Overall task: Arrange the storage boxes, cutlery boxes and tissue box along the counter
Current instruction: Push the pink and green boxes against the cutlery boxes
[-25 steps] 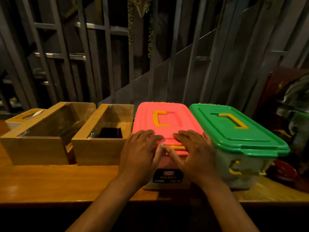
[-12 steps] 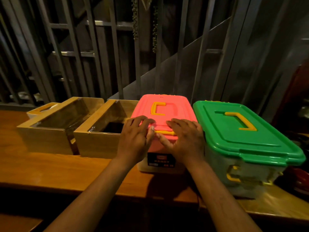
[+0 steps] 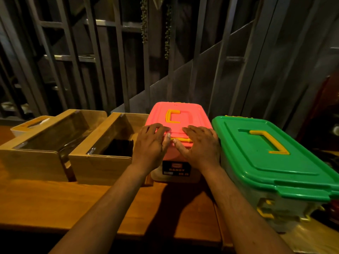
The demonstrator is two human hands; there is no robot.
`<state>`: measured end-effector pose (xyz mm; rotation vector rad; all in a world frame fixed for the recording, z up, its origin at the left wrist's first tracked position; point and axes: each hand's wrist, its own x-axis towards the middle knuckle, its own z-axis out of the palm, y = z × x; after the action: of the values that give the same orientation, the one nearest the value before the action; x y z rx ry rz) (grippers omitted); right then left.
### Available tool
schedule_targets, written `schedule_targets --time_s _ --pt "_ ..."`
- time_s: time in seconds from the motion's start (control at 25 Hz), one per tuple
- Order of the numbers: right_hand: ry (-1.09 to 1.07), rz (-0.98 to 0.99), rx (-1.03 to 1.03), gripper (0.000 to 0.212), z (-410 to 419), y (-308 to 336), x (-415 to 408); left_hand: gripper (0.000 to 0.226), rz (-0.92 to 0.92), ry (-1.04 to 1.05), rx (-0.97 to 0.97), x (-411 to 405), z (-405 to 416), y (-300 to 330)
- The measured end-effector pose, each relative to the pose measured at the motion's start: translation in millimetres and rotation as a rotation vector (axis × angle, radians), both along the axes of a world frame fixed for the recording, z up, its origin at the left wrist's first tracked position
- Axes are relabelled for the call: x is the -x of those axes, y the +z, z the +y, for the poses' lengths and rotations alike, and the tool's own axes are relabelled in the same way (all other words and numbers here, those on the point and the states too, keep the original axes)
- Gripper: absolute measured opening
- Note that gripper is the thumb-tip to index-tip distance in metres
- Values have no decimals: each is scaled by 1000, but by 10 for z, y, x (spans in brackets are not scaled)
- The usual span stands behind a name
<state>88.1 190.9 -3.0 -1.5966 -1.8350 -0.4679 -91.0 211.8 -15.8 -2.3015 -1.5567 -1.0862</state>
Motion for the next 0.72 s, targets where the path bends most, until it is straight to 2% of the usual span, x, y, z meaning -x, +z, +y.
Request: schedule_targets --time_s 0.2,0.36,0.44,0.6,0.72 --pt "-23 -1 5 66 72 -23 -12 49 -13 -9 -35 -6 91 -37" --pt "-28 -43 171 73 -25 75 23 53 2 -19 11 12 45 23" --pt "-31 -20 189 74 -166 162 -7 52 16 -3 32 -22 -85 71" --pt "-53 38 -101 50 -724 333 -174 50 36 -32 -26 -268 -607 157" --pt "-81 47 -185 40 -1108 416 -443 47 52 -72 -54 -589 -997 235"
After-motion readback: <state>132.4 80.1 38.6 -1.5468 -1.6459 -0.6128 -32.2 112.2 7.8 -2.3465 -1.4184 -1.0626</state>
